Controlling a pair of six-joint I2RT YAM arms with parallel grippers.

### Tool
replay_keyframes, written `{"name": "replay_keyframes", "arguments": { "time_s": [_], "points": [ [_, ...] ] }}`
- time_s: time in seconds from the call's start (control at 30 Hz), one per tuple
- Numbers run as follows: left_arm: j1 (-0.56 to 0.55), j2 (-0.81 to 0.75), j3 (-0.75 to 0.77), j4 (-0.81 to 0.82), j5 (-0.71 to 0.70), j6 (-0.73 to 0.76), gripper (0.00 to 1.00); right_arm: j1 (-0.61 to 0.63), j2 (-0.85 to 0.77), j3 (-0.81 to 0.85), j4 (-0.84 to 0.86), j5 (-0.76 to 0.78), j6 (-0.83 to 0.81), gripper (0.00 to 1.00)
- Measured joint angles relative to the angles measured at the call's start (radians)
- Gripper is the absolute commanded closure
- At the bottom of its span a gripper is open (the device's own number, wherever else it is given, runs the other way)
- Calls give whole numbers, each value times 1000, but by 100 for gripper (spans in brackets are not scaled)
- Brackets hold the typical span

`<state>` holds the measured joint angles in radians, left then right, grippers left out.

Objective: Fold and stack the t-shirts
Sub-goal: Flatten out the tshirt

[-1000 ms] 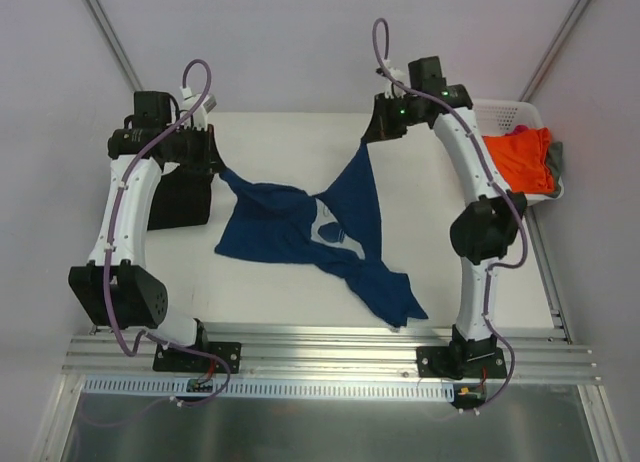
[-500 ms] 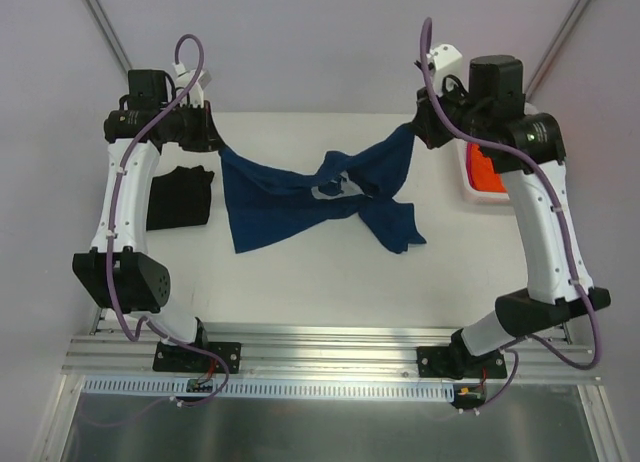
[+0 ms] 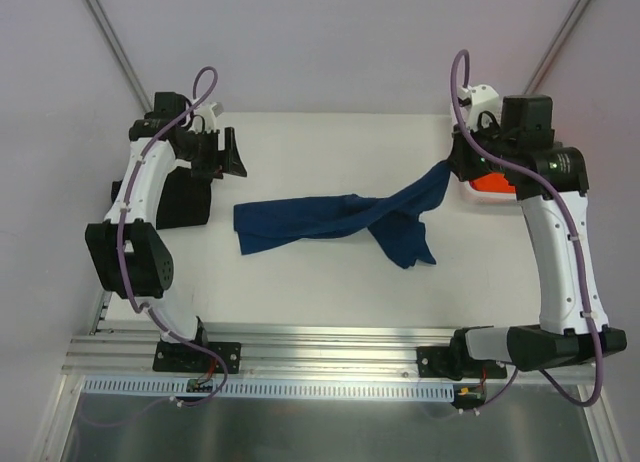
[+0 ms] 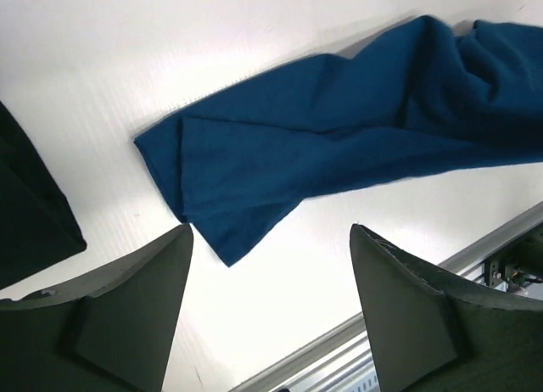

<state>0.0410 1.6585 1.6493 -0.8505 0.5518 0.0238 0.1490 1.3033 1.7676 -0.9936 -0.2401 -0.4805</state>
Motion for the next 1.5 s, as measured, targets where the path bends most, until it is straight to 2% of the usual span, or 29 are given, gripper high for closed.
{"name": "replay_keyframes", "arguments": {
  "time_s": [0.1, 0.17, 0.23, 0.37, 0.5, 0.67, 0.8, 0.93, 1.23, 1.5],
  "points": [
    [-3, 83, -13, -3, -6, 3, 28, -2, 40, -13, -6, -20, 5, 100],
    [-17, 132, -15, -14, -48, 26, 37, -2, 80, -13, -5, -39, 12, 99],
    [-48, 144, -15, -28, -92, 62, 42, -2, 120, -12, -5, -57, 21, 99],
    [-182, 131, -32, -44, -254, 187, 49, -2, 210, -3, -7, -90, 35, 99],
    [-305, 45, -176, -2, -430, 329, 50, -2, 312, 54, -2, -111, 48, 99],
    [-274, -74, -346, 108, -596, 548, 48, -2, 393, 134, 1, -133, 66, 99],
    [-214, -142, -474, 223, -640, 721, 48, 0, 424, 177, 2, -142, 78, 100],
    [-177, -117, -479, 289, -600, 812, 47, 10, 444, 207, 2, -143, 83, 99],
    [-148, -55, -395, 341, -228, 825, 44, 33, 448, 211, 2, -136, 83, 99],
    [-130, -35, -335, 232, -8, 836, 48, 33, 448, 204, 2, -114, 79, 99]
  ]
}}
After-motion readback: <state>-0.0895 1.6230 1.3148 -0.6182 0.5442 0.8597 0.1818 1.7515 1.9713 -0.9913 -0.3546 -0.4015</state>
